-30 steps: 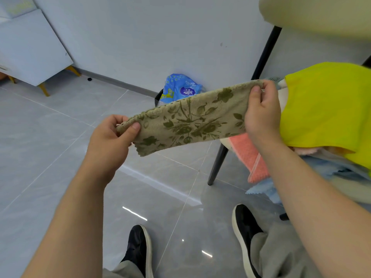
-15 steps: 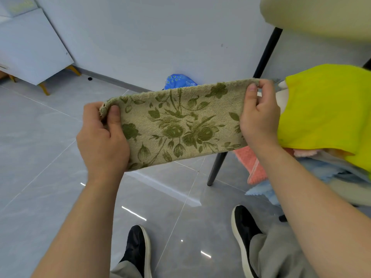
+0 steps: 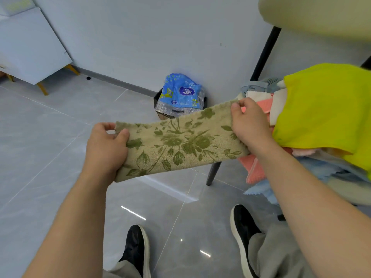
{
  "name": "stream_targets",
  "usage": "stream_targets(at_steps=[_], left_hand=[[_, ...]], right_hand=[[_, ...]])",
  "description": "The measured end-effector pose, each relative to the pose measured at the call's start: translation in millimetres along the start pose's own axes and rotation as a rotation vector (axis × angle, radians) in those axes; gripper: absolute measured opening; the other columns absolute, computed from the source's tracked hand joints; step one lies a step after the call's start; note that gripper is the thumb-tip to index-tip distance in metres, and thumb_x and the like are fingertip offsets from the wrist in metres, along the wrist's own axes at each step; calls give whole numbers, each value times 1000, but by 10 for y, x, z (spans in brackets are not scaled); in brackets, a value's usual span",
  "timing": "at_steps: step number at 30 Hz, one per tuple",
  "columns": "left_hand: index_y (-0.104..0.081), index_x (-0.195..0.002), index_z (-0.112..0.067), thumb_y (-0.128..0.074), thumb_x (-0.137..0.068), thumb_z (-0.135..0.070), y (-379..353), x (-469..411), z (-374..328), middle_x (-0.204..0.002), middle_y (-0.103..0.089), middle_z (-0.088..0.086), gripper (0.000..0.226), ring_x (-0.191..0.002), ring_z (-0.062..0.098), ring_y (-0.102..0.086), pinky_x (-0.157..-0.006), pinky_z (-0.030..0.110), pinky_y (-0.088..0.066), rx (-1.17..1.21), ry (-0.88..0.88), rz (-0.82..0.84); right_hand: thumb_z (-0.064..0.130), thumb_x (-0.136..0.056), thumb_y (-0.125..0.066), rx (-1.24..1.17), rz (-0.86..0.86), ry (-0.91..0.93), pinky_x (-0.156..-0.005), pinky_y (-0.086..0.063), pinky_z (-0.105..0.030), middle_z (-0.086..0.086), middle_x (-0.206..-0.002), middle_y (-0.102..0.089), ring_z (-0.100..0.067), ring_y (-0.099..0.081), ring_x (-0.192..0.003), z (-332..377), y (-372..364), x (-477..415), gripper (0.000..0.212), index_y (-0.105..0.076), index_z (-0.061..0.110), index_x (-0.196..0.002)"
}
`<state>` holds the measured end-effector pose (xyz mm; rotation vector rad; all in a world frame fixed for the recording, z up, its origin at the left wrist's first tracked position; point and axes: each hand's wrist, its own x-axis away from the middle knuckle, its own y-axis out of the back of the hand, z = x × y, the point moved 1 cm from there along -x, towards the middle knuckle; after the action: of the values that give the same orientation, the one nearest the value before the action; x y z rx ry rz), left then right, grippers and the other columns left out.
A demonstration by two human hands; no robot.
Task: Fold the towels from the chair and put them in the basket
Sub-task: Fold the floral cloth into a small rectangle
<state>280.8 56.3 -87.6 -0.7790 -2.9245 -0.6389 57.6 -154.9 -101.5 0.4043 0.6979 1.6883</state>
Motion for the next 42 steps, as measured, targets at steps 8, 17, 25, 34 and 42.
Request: stream_targets(at_steps=[8,17,25,34,42], left_hand=[[-56,-98,-29,-57,-98,-19,2,9,6,-98,-69,9,10,-85,37,-67,-77,55,-57,-76,-53,73],[-74,-104,-28,-60,-97,-15,8,3,26,-108,-69,-2,21,-86,18,-67,-81,37,-58,-71,-49,165],[-75,-111,-29,-73,-89,-10,9,90,-1,-103,-72,-6,29,-85,11,-73,-72,23,-61,-67,-62,298],[-63,-134,-24,-81,-79,-2,-4,70,27,-110,-69,0,62,-86,18,-74,-76,31,-61,-131,1,395],[-56,-141,-20,-77,-76,12,-7,99,9,-105,-58,-9,76,-68,22,-66,-51,20,-55,-229,20,490]], right_hand=[[41,-101,-48,-6,129,-99,-59,-23,-32,8,-91,-57,-19,-54,-84,20,-18,36,27,-55,21,-117],[25,-103,-47,-134,234,48,-59,-40,-29,7,-73,-57,-12,-50,-61,30,-71,56,17,-62,31,-100],[29,-94,-68,-136,318,106,-91,-48,-22,18,-110,-64,-5,-61,-104,78,-46,101,26,-69,29,-119],[17,-90,-72,-113,358,110,-92,-49,-23,7,-124,-63,-10,-63,-108,73,-32,103,43,-64,25,-131],[14,-87,-74,-77,314,70,-98,-49,-27,4,-126,-63,-14,-63,-109,37,-28,83,48,-64,24,-133]])
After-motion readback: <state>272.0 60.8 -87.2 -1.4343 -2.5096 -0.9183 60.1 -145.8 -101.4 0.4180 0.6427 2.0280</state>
